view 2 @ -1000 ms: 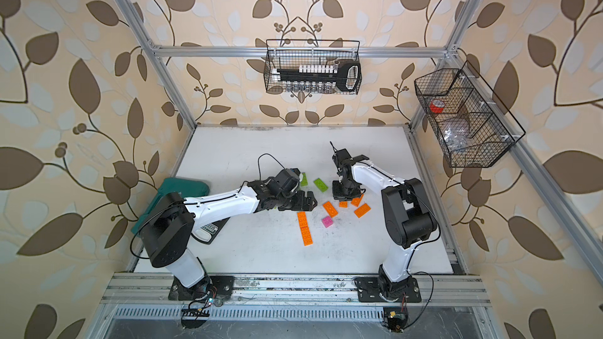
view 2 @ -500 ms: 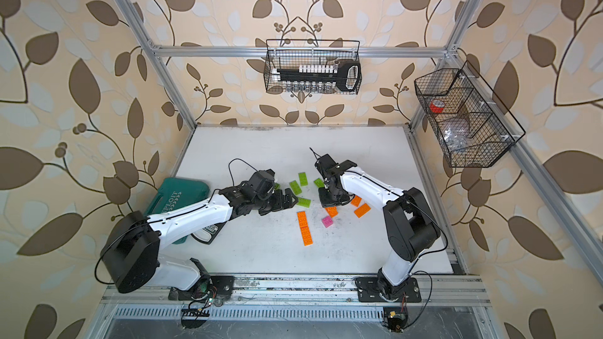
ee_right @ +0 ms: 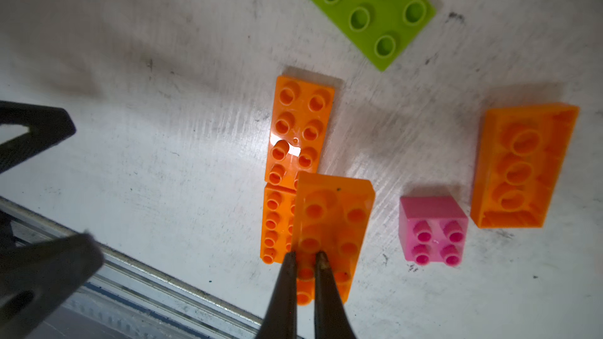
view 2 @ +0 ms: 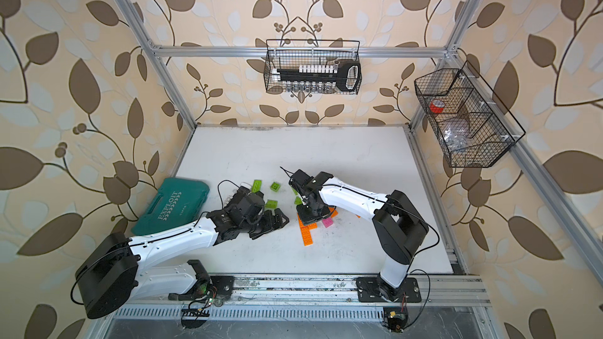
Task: Assemble a small pinwheel with lego
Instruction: Assemble the lego brick with the lego brick.
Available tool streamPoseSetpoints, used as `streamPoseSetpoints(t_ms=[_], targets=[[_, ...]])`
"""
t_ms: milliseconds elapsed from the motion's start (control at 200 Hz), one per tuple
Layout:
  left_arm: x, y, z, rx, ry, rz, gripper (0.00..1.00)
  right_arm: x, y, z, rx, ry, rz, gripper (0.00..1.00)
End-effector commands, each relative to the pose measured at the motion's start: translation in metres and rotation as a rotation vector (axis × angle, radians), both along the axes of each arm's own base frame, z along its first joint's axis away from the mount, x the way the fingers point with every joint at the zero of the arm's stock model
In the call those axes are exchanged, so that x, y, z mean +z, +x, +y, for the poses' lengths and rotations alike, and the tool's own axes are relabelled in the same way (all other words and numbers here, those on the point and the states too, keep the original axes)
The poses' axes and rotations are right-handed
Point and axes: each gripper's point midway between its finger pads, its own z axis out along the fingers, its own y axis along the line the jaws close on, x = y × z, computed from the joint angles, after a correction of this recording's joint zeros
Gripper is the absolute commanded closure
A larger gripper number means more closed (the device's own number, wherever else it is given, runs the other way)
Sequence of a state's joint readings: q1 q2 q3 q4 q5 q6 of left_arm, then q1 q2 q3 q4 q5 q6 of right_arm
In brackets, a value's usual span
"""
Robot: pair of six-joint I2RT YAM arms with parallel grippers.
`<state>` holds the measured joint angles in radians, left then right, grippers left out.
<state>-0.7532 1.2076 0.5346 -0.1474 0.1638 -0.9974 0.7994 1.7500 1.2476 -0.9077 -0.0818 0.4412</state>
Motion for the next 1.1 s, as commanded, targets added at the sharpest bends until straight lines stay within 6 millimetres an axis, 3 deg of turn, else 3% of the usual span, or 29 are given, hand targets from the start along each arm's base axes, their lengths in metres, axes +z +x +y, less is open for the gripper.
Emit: streamPoseSetpoints(t_ms=[0, 475, 1095], targets=[[0.009, 0.013, -0.004, 0.056, -0.036, -0.045, 0.04, -0.001, -0.007, 0.004, 0.014, -0.014, 0.037, 0.93], [0.005, 0.015, -0.010, 0.017, -0.016, -0.036, 0.04, -0.017, -0.014, 0.012, 0.002, -0.031, 0.074, 0.93], [0.007, 0.016, -0.012, -0.001, 0.000, -0.042, 0.04, -0.022, -0.002, 0.014, -0.020, -0.059, 0.049, 0.94]])
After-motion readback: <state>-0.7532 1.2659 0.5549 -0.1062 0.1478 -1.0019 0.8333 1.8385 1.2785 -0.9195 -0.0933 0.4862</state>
